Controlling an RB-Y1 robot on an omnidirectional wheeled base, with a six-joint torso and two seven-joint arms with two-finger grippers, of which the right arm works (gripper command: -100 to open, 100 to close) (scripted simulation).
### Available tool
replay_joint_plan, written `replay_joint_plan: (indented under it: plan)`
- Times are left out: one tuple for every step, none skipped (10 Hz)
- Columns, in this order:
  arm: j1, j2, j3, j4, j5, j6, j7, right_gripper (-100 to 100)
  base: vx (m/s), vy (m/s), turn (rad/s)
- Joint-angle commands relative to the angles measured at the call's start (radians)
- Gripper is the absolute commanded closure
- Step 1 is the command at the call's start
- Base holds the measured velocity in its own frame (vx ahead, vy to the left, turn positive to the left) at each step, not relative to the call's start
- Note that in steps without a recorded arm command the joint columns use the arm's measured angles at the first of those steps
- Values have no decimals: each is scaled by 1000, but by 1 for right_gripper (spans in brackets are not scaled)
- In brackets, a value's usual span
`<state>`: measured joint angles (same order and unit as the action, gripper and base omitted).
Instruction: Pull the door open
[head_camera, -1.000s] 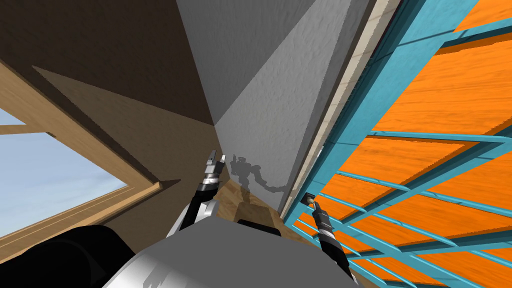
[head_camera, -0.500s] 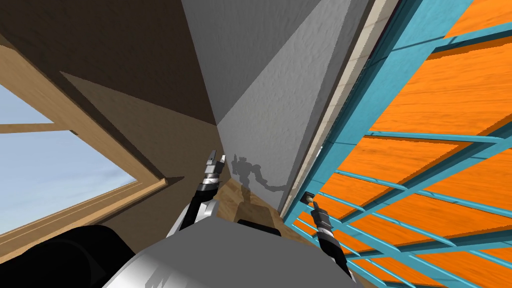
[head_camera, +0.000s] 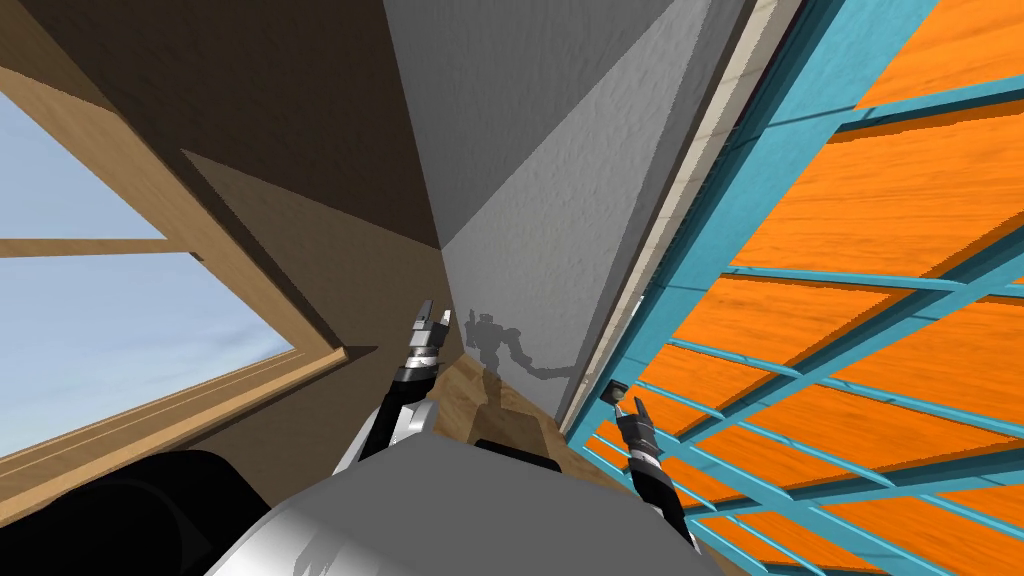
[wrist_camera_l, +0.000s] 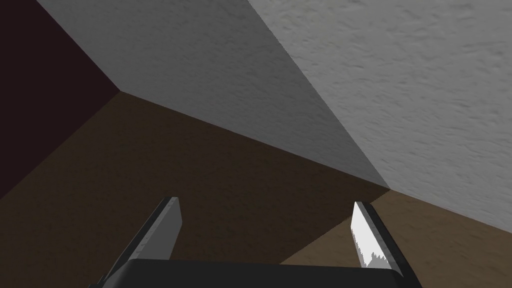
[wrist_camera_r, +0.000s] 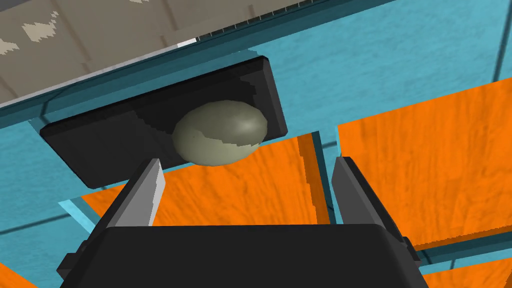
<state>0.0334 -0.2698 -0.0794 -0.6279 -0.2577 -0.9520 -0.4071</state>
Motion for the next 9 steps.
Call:
replay_joint_plan:
  plan:
    - [-3,4,6,-3,-15,3,-44,-100,-41,-12,18]
    - [-6,8,12,-6,-30,6,-73,-100,-62,-19,42]
    - [-6,8,12,-6,-30,6,-82,-100,-46,-14,17]
    - [-9,13,18,-9,-45,10,-121,-100,-43,-11,21]
    - [-12,18,24,-12,-61,14,-147,-100,-73,-23,38]
    - [-12,18,24,-12,-61,14,-160,-100,-55,-12,24]
    - [-16,23,30,-15,-78,18,-198,-100,-54,-2,31]
    - [-19,28,37,-19,-96,22,-224,-100,-76,-16,50]
    - [-19,28,37,-19,-96,22,-241,-100,-55,-15,19]
